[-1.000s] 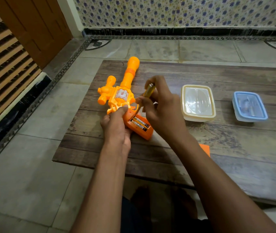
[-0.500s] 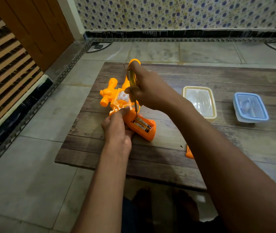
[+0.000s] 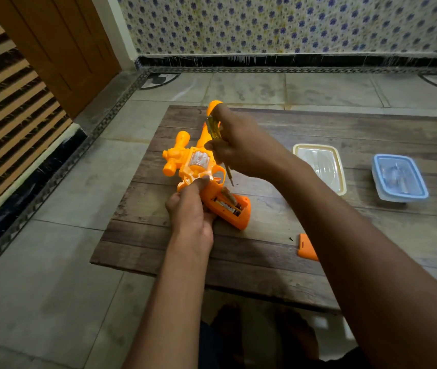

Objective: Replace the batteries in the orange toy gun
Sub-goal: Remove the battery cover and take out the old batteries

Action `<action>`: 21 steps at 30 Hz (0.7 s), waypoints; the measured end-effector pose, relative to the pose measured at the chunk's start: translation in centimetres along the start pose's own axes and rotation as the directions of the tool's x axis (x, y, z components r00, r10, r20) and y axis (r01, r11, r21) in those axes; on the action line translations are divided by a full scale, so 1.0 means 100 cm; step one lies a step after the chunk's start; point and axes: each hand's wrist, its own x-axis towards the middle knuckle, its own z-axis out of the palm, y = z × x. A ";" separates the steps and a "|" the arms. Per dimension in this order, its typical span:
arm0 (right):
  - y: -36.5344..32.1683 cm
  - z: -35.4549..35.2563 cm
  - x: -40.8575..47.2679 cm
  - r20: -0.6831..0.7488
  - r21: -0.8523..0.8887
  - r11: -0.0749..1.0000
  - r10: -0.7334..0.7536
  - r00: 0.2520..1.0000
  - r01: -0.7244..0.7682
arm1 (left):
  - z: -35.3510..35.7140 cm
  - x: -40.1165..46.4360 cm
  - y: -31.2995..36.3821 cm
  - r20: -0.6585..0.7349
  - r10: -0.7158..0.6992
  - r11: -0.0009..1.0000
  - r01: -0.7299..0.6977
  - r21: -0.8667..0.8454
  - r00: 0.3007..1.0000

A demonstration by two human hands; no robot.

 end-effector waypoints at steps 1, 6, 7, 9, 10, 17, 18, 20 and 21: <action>0.002 0.001 -0.006 -0.047 0.058 0.998 -0.003 0.999 0.006 | 0.001 -0.001 0.001 0.000 -0.008 1.000 0.008 0.000 1.000; 0.004 0.000 -0.036 -0.281 0.254 0.966 0.022 0.959 0.053 | 0.002 -0.001 0.002 0.003 -0.024 0.999 0.024 -0.046 1.000; 0.006 0.001 -0.042 -0.305 0.275 0.960 0.035 0.952 0.052 | 0.002 -0.001 0.002 0.002 -0.023 0.998 0.023 -0.051 1.000; 0.008 0.003 -0.052 -0.329 0.248 0.968 0.058 0.943 0.027 | 0.002 -0.001 0.002 0.000 -0.020 0.998 0.020 -0.062 1.000; 0.010 0.005 -0.056 -0.310 0.201 0.980 0.067 0.948 -0.003 | 0.002 -0.001 0.001 0.005 -0.017 0.998 0.017 -0.061 1.000; 0.012 0.022 -0.066 -0.017 -0.130 0.984 0.123 0.992 -0.124 | 0.002 -0.002 0.001 0.015 -0.010 0.998 0.011 -0.055 1.000; 0.012 0.024 -0.066 -0.018 -0.142 0.981 0.131 0.991 -0.132 | 0.001 -0.002 0.001 0.017 -0.008 0.999 0.009 -0.052 1.000; 0.013 0.026 -0.065 -0.041 -0.149 0.978 0.138 0.990 -0.142 | 0.001 -0.003 0.000 0.024 -0.008 0.999 0.009 -0.051 1.000; 0.012 0.027 -0.065 -0.055 -0.153 0.978 0.133 0.990 -0.140 | 0.002 -0.003 0.001 0.027 -0.007 0.999 0.009 -0.054 1.000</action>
